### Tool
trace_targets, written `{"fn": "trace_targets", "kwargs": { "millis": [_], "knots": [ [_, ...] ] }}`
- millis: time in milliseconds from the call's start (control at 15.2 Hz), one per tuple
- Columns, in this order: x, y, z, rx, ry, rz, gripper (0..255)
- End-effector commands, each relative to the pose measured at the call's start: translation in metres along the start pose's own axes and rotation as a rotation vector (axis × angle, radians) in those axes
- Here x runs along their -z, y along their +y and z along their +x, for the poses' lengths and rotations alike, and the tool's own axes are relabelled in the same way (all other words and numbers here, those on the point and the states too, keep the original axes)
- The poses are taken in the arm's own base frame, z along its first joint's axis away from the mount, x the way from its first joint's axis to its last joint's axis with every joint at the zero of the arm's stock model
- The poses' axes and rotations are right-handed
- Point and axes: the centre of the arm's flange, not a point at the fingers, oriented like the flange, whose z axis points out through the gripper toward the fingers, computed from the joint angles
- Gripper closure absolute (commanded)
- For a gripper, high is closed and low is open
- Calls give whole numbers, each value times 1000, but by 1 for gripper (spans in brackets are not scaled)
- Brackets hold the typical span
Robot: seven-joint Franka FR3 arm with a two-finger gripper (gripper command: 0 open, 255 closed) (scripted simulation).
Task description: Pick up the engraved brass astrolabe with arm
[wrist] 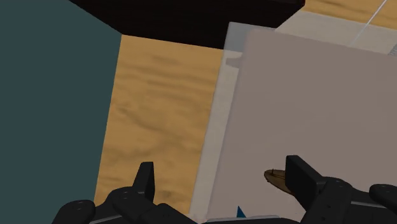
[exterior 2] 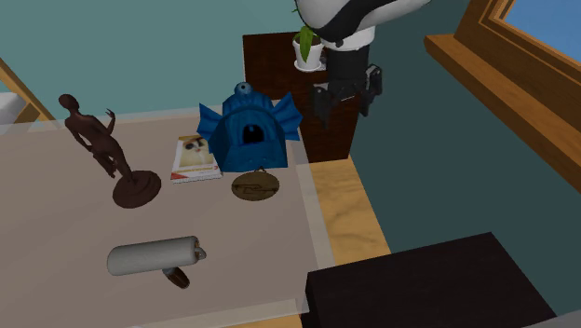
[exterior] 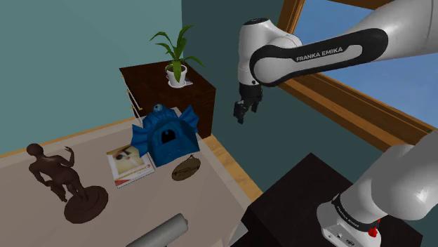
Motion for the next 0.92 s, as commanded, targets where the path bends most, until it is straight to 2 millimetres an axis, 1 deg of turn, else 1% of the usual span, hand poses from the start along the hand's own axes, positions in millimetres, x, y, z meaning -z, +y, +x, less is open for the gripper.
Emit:
{"fn": "trace_targets", "kwargs": {
  "millis": [0, 462, 858],
  "knots": [
    [-16, -11, 18, 15, -16, -3, 0],
    [-68, -69, 80, 70, -70, -16, 0],
    [-115, -121, 127, 117, -116, -27, 0]
  ]
}}
